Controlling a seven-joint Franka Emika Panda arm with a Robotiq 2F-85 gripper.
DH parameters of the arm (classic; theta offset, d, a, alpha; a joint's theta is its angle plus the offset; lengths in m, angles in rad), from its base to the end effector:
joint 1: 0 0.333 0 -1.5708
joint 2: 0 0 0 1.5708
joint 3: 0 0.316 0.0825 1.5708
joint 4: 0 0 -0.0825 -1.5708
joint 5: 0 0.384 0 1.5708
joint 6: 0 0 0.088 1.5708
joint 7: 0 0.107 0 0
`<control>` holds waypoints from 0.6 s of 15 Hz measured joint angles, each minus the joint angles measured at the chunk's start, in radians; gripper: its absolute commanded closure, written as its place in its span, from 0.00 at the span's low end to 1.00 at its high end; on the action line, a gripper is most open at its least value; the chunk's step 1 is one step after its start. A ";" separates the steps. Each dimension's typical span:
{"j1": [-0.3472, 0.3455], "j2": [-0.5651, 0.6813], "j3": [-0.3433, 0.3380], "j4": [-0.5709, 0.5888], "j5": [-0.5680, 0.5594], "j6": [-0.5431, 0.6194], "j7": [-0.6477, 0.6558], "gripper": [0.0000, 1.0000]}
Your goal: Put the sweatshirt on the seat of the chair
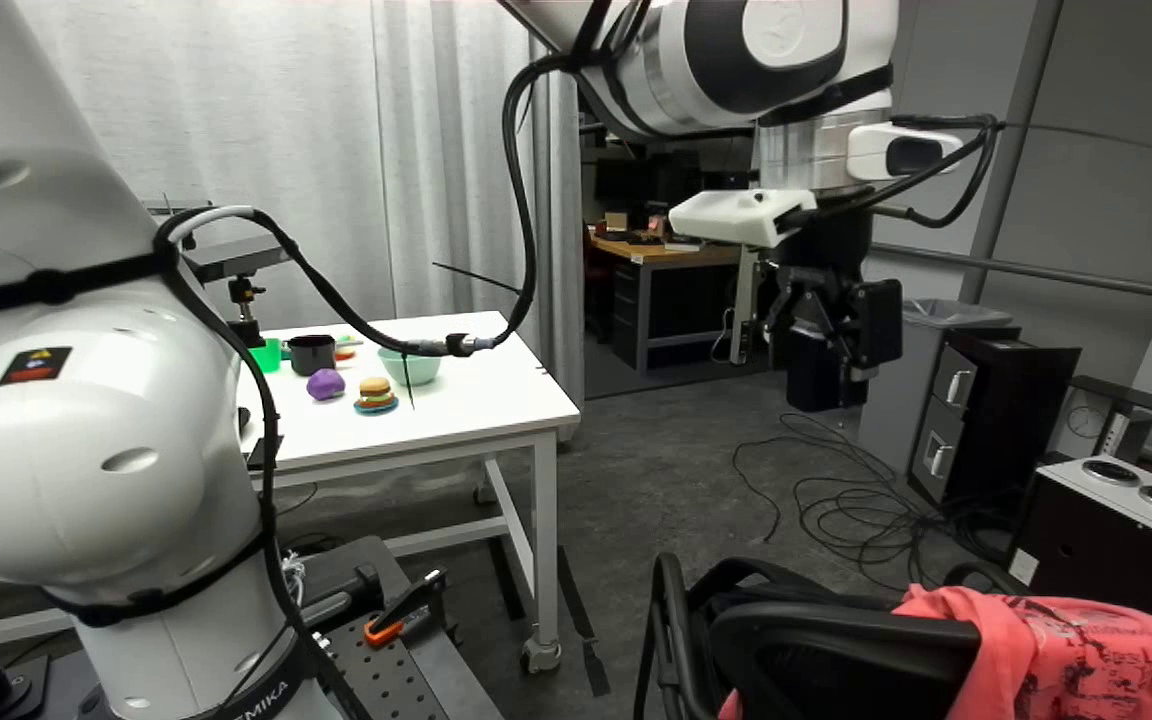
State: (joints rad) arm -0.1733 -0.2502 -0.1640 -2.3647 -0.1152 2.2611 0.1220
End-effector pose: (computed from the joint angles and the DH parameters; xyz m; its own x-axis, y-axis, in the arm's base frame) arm 0.4477 -0.1622 0.4370 0.9158 -0.3734 0.1481 -0.3828 -0.9229 0.0402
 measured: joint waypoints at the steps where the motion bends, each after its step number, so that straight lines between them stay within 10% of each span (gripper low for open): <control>1: -0.003 0.010 0.000 0.000 -0.004 0.010 0.012 0.00; 9: -0.004 0.017 0.000 0.000 -0.006 0.017 0.020 0.00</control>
State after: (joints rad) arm -0.1775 -0.2332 -0.1637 -2.3645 -0.1212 2.2776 0.1419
